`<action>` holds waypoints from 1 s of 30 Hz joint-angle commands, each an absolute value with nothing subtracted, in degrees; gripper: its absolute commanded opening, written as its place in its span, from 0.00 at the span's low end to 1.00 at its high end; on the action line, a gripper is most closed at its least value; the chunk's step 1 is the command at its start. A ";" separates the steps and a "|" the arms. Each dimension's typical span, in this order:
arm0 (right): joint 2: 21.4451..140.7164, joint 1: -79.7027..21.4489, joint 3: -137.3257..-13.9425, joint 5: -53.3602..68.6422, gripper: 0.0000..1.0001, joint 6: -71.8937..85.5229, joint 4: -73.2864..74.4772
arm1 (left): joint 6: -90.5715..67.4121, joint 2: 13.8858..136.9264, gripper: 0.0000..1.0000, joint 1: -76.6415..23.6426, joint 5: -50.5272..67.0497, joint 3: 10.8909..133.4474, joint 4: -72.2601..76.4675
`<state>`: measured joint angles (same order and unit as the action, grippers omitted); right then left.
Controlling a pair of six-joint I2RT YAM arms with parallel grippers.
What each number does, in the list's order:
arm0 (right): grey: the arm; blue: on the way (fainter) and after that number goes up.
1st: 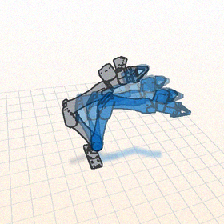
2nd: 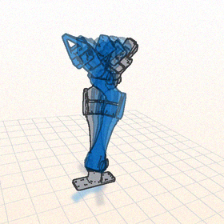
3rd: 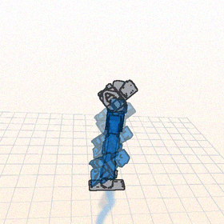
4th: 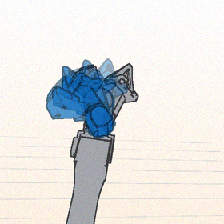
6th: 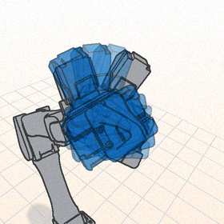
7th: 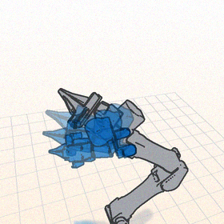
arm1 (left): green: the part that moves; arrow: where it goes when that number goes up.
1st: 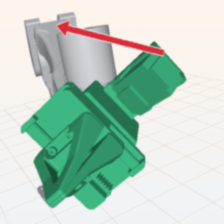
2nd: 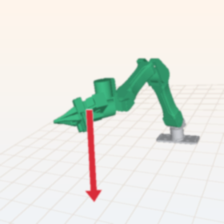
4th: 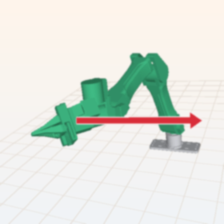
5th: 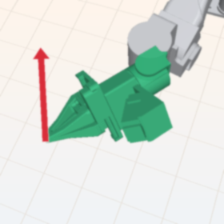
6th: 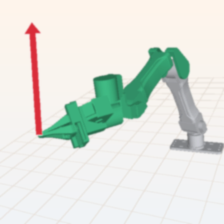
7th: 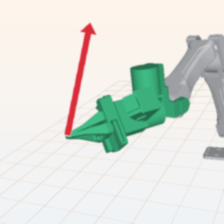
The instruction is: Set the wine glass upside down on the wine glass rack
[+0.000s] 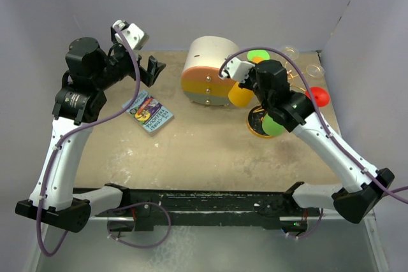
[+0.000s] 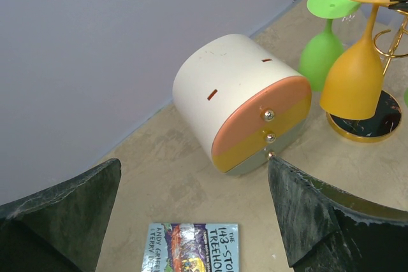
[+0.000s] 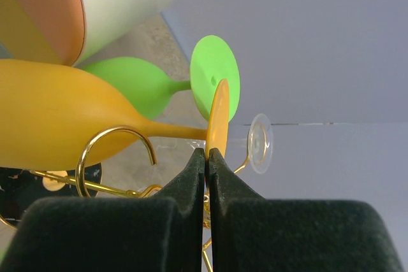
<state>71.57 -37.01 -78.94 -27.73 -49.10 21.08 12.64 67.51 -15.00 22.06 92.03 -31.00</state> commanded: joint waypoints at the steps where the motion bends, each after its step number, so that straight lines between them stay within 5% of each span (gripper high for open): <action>1: 69.02 -37.21 -78.45 -30.38 0.00 -49.88 20.07 | 12.83 67.04 0.99 -14.54 22.15 92.82 -29.00; 30: 65.83 -37.00 -78.12 -24.68 0.00 -49.35 27.01 | 13.11 67.27 0.99 -14.59 22.85 92.45 -29.22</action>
